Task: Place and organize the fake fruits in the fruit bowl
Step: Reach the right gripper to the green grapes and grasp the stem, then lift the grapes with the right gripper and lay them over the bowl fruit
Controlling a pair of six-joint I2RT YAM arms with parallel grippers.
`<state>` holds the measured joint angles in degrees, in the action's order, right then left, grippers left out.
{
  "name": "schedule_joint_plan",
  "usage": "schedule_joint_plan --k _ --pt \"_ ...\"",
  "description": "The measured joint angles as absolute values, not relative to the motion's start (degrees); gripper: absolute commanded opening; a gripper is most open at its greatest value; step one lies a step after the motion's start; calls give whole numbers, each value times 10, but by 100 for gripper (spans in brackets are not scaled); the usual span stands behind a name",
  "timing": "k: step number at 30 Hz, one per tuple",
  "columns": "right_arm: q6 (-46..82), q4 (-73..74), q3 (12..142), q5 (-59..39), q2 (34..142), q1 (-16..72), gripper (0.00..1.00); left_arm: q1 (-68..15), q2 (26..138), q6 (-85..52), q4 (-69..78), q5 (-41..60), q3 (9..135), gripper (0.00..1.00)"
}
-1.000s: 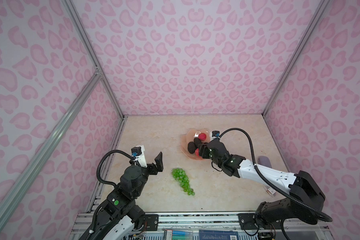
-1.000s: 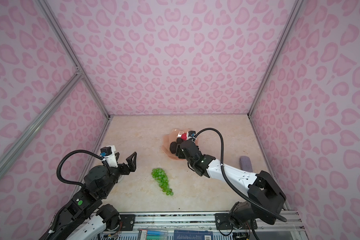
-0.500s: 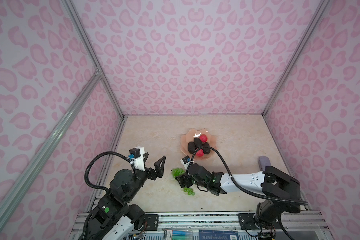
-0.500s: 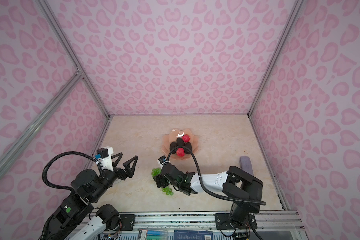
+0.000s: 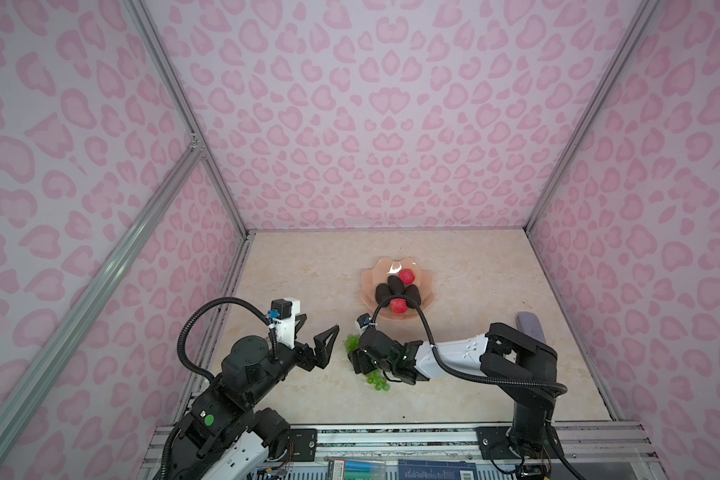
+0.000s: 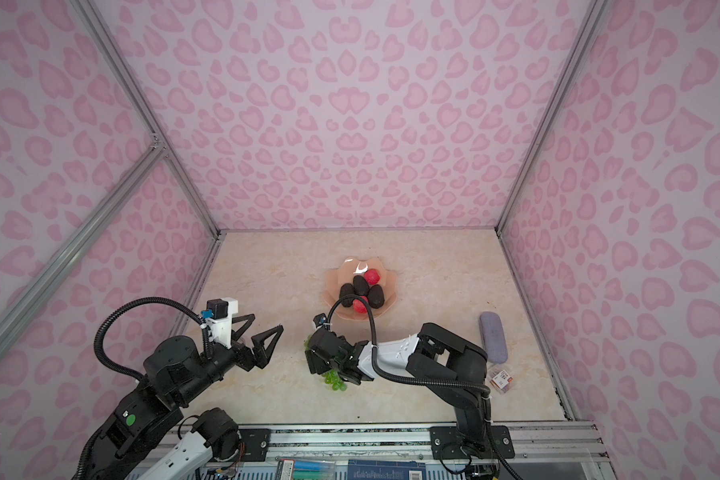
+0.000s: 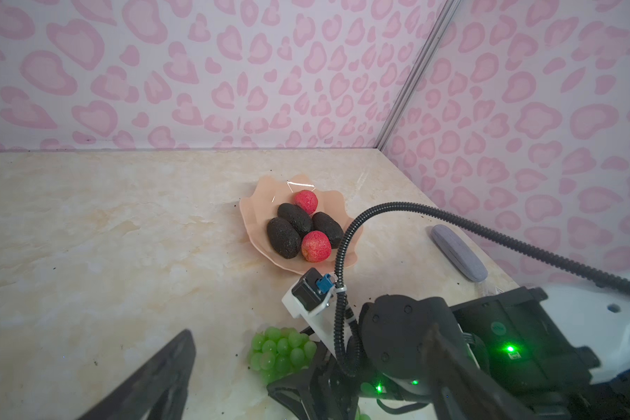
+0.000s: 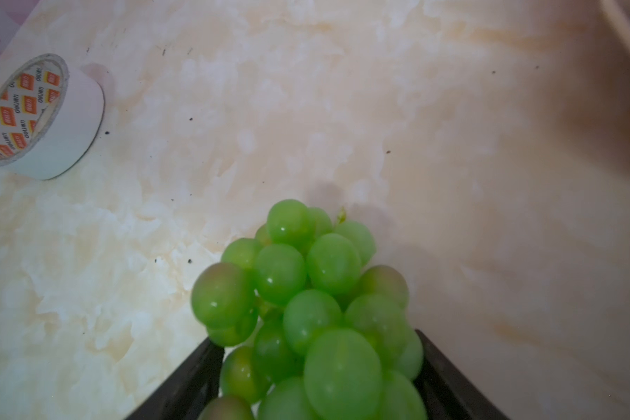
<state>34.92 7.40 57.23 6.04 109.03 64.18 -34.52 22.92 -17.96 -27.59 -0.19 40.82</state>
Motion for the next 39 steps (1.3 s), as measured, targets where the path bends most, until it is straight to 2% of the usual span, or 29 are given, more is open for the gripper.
schedule_joint_plan --k 4,10,18,28,33,39 --pt "359 78 582 61 1103 637 45 -345 230 -180 -278 2 408 98" --pt "369 128 541 48 1081 626 32 -345 229 -180 -280 15 410 98" --pt "368 151 500 65 978 616 31 -345 265 -165 -307 74 434 100" --pt "338 112 524 96 858 534 31 -345 321 -154 -332 129 440 100" --pt "316 101 546 93 854 483 31 -345 346 -149 -327 140 445 100" --pt "289 95 596 71 905 431 31 -345 378 -143 -323 150 446 100"
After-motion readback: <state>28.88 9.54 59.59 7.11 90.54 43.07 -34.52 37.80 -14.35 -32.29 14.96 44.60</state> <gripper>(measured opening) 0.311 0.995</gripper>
